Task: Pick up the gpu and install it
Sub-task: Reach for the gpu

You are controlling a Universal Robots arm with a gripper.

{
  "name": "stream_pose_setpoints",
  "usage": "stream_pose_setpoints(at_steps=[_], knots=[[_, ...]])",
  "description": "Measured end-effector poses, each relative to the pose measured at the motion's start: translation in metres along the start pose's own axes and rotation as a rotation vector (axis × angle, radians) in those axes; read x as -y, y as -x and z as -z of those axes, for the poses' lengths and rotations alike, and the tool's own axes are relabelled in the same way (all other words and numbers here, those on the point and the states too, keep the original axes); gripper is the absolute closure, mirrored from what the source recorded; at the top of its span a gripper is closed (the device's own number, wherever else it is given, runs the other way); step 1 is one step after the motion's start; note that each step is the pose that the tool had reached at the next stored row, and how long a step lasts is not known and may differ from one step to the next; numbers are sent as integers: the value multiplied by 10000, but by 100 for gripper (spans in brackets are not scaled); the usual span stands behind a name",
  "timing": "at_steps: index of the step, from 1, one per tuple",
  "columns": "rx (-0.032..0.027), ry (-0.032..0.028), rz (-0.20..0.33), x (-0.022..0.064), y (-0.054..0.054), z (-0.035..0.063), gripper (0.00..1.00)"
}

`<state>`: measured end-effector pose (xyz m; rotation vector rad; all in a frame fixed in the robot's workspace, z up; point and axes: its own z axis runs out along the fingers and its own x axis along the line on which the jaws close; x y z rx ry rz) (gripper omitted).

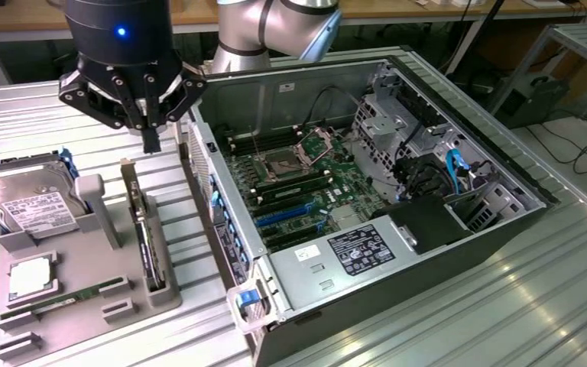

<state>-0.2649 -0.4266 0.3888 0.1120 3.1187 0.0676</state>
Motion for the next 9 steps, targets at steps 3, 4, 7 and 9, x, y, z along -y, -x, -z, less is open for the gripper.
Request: stream_pose_setpoints(at_steps=[3, 4, 7, 9], knots=[[-1, 0, 5, 19, -39, -1, 89], [-1, 0, 7, 25, -52, -1, 89], [-1, -1, 12, 46, -98, -3, 89], [-1, 0, 16, 62, -131, -5, 89]])
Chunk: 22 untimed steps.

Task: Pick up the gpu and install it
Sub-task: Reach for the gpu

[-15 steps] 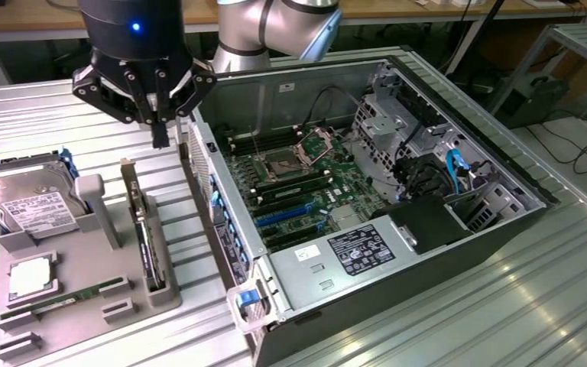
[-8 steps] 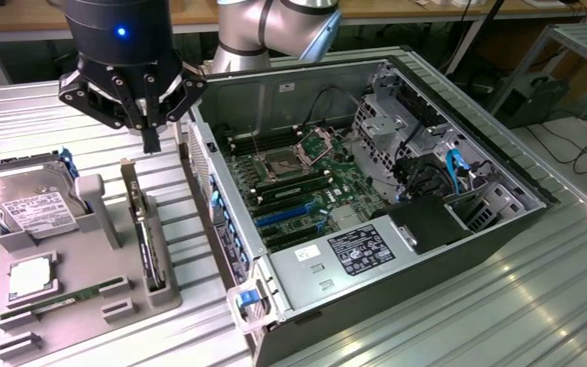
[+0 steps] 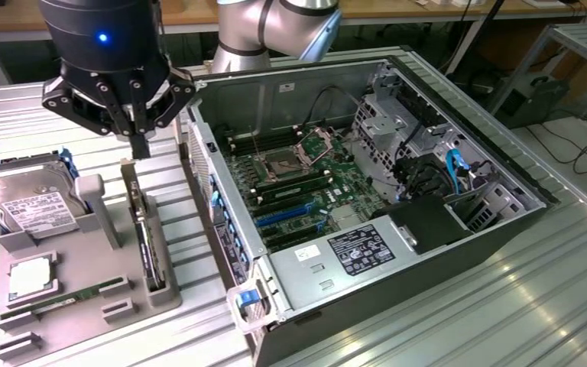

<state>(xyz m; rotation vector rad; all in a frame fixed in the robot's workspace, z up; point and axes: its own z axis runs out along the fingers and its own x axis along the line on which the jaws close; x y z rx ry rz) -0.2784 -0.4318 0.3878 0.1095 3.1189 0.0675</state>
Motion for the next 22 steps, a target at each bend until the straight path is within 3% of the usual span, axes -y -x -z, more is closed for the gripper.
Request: stream_pose_setpoints(at_steps=[17, 22], knots=[[-2, 1, 46, 134, -329, -4, 89], [-5, 2, 109, 137, -361, -3, 89]])
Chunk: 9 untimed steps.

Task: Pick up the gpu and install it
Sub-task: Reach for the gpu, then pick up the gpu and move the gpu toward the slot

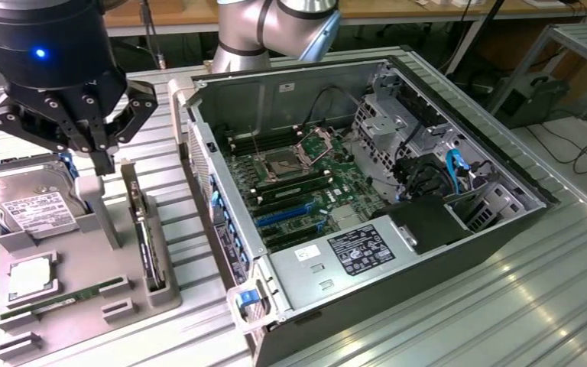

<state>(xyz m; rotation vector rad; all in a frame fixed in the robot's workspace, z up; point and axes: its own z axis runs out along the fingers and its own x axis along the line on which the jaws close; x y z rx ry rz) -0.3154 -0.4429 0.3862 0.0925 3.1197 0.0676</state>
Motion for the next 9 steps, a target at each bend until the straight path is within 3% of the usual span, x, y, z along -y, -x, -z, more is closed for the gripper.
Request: stream_pose_setpoints(at_steps=[9], knots=[[-5, 2, 114, 3, -57, 1, 89]])
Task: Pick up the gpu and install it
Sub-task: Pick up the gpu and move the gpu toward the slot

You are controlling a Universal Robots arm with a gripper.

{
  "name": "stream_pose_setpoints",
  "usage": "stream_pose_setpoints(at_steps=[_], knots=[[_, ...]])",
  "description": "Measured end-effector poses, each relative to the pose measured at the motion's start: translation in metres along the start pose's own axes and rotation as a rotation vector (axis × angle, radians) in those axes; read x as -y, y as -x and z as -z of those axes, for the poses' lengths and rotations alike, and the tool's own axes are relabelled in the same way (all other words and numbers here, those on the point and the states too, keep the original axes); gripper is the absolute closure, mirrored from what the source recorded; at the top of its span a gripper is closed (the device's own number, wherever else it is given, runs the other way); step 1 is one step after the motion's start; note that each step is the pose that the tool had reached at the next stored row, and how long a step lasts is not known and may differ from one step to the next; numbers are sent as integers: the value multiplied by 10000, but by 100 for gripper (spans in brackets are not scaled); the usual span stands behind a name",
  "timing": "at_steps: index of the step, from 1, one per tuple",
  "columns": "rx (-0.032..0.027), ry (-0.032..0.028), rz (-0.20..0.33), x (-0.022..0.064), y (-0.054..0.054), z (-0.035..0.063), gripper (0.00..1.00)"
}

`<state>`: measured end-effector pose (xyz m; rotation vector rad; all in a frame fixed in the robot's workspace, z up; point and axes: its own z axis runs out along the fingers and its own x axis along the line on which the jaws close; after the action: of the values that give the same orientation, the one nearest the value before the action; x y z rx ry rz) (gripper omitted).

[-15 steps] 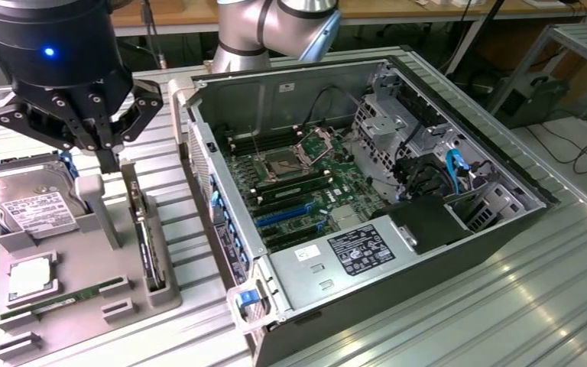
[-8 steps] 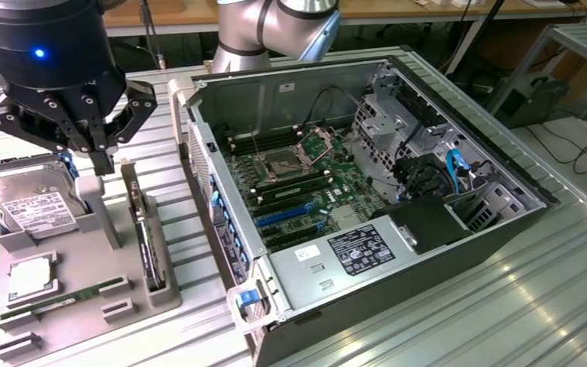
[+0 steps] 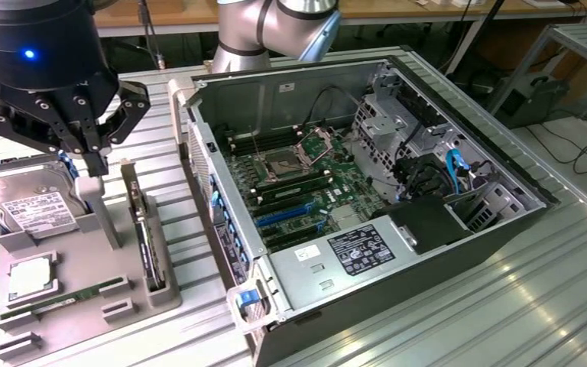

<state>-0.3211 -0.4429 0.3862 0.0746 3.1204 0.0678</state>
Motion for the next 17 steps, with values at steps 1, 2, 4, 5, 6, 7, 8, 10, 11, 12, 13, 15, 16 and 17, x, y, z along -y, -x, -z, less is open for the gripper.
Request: stream_pose_setpoints(at_steps=[1, 2, 4, 5, 6, 7, 8, 10, 11, 12, 13, 15, 16, 17], knots=[[0, 1, 22, 0, -11, 0, 89], [-2, 0, 43, 1, -22, 1, 89], [-3, 1, 64, 1, -32, 1, 89], [-4, 1, 80, 2, -40, 1, 89], [-3, 2, 89, 2, -45, 1, 89], [-5, 2, 102, 2, -52, 1, 89], [-5, 2, 113, 3, -57, 1, 89], [-6, 2, 135, 3, -67, 2, 89], [-7, 3, 146, 3, -73, 2, 89], [-7, 2, 155, 3, -78, 2, 89], [-7, 3, 166, 4, -83, 2, 89], [-9, 4, 197, 4, -99, 2, 71], [-9, 4, 208, 5, -105, 2, 71], [-10, 4, 216, 5, -109, 3, 64]])
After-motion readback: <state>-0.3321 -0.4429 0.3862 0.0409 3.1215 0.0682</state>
